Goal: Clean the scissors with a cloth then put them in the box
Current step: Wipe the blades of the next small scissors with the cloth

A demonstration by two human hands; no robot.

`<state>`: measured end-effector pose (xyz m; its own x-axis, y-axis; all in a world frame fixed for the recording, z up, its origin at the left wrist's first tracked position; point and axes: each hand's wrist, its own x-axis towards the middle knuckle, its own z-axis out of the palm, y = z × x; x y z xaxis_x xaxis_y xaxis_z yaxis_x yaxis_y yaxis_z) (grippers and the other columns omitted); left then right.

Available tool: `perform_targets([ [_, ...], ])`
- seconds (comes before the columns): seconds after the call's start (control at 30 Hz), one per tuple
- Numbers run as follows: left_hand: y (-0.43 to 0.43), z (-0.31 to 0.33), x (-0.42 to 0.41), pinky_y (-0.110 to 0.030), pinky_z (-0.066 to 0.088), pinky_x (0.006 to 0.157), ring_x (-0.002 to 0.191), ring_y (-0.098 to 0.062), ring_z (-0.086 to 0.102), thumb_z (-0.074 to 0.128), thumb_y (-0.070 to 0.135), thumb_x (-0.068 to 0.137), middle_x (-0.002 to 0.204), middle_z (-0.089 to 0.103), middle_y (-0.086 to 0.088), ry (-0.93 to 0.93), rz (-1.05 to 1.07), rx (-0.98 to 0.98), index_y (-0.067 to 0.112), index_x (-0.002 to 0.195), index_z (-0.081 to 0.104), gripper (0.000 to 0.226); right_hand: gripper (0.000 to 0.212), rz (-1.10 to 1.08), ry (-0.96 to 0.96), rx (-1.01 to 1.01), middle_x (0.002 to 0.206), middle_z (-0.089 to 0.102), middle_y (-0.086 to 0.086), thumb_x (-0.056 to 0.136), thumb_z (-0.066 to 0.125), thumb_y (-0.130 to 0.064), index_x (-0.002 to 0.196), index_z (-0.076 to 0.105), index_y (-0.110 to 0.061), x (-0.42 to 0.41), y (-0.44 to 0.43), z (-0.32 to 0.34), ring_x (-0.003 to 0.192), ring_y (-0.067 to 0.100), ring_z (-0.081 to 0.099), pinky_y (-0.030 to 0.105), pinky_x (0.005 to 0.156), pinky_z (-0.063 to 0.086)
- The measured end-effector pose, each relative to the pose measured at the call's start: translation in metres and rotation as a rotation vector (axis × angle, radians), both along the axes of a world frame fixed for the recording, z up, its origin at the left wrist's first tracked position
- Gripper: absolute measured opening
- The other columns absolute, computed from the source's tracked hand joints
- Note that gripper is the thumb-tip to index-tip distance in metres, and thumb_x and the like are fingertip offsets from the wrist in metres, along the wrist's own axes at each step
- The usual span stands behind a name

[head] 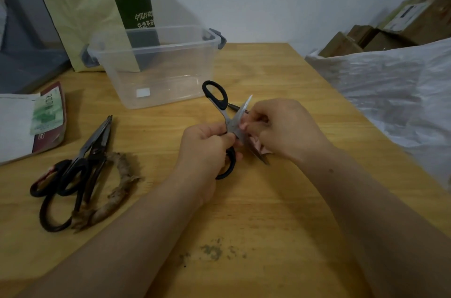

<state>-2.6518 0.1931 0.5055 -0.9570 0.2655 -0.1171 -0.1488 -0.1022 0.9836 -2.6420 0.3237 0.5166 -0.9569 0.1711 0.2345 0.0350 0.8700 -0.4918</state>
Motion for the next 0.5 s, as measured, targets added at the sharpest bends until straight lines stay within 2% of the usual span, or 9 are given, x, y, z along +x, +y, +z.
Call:
perform_targets([
  [0.07, 0.0, 0.0, -0.001, -0.013, 0.041, 0.04, 0.059, -0.015, 0.058, 0.05, -0.007, 0.091, 0.072, 0.067, -0.008, -0.008, 0.001, 0.017, 0.008, 0.084, 0.068, 0.025, 0.012, -0.011, 0.14, -0.082, 0.078, 0.064, -0.01, 0.09, 0.06, -0.022, 0.079, 0.062, -0.027, 0.001, -0.001, 0.001, 0.075, 0.006, 0.057, 0.024, 0.071, 0.047],
  [0.1, 0.001, -0.001, -0.001, -0.014, 0.043, 0.041, 0.063, -0.016, 0.06, 0.05, -0.007, 0.091, 0.074, 0.068, -0.009, -0.005, 0.002, 0.025, 0.007, 0.087, 0.068, 0.024, 0.01, 0.017, 0.179, -0.127, 0.076, 0.062, -0.012, 0.089, 0.062, -0.024, 0.08, 0.062, -0.029, 0.001, -0.003, 0.001, 0.074, 0.004, 0.056, 0.026, 0.073, 0.048],
  [0.17, 0.0, -0.003, -0.003, -0.016, 0.047, 0.045, 0.067, -0.017, 0.063, 0.05, -0.006, 0.091, 0.075, 0.07, -0.007, 0.017, 0.005, 0.028, 0.011, 0.084, 0.07, 0.027, 0.009, 0.086, 0.139, -0.158, 0.067, 0.061, -0.013, 0.087, 0.065, -0.029, 0.079, 0.063, -0.031, -0.002, -0.007, -0.004, 0.069, 0.005, 0.056, 0.044, 0.085, 0.049],
  [0.2, -0.001, -0.004, -0.003, -0.016, 0.049, 0.047, 0.07, -0.018, 0.064, 0.05, -0.006, 0.091, 0.075, 0.071, -0.006, 0.032, 0.003, 0.023, 0.013, 0.081, 0.07, 0.029, 0.009, 0.098, 0.104, -0.178, 0.062, 0.06, -0.011, 0.087, 0.065, -0.03, 0.078, 0.063, -0.031, -0.003, -0.007, -0.007, 0.066, 0.007, 0.057, 0.048, 0.085, 0.049],
  [0.27, -0.002, -0.004, -0.002, -0.016, 0.047, 0.046, 0.069, -0.019, 0.063, 0.05, -0.007, 0.09, 0.074, 0.07, -0.007, 0.052, -0.001, 0.022, 0.014, 0.079, 0.069, 0.03, 0.01, 0.093, 0.055, -0.247, 0.058, 0.061, -0.007, 0.088, 0.065, -0.026, 0.078, 0.064, -0.026, -0.006, -0.003, -0.009, 0.057, 0.009, 0.058, 0.039, 0.076, 0.05],
  [0.33, -0.003, -0.002, -0.001, -0.014, 0.044, 0.043, 0.058, -0.016, 0.058, 0.051, -0.007, 0.089, 0.068, 0.068, -0.007, 0.07, 0.001, 0.039, 0.014, 0.076, 0.069, 0.031, 0.012, 0.047, 0.022, -0.179, 0.053, 0.06, -0.01, 0.09, 0.062, -0.021, 0.078, 0.066, -0.023, -0.006, 0.001, -0.007, 0.053, 0.006, 0.055, 0.03, 0.074, 0.046],
  [0.4, -0.003, -0.001, -0.001, -0.013, 0.043, 0.043, 0.055, -0.014, 0.057, 0.051, -0.006, 0.089, 0.067, 0.068, -0.006, 0.08, 0.0, 0.052, 0.014, 0.078, 0.069, 0.029, 0.015, -0.049, 0.076, -0.146, 0.053, 0.06, -0.013, 0.091, 0.061, -0.023, 0.076, 0.065, -0.024, -0.006, 0.004, -0.005, 0.053, 0.005, 0.057, 0.026, 0.064, 0.049],
  [0.43, -0.002, -0.001, -0.001, -0.013, 0.044, 0.043, 0.058, -0.014, 0.058, 0.051, -0.006, 0.09, 0.069, 0.067, -0.007, 0.076, 0.004, 0.054, 0.014, 0.081, 0.068, 0.028, 0.014, -0.088, 0.142, -0.232, 0.061, 0.064, -0.012, 0.09, 0.063, -0.024, 0.076, 0.064, -0.024, -0.005, 0.005, -0.004, 0.057, 0.007, 0.062, 0.029, 0.061, 0.053],
  [0.5, -0.002, -0.004, -0.004, -0.02, 0.053, 0.052, 0.063, -0.017, 0.06, 0.053, -0.005, 0.09, 0.07, 0.067, -0.007, 0.073, 0.034, 0.061, 0.016, 0.082, 0.068, 0.027, 0.01, -0.113, 0.243, -0.536, 0.079, 0.069, -0.005, 0.086, 0.069, -0.021, 0.077, 0.066, -0.022, -0.004, 0.003, -0.001, 0.071, 0.017, 0.069, 0.036, 0.067, 0.058],
])
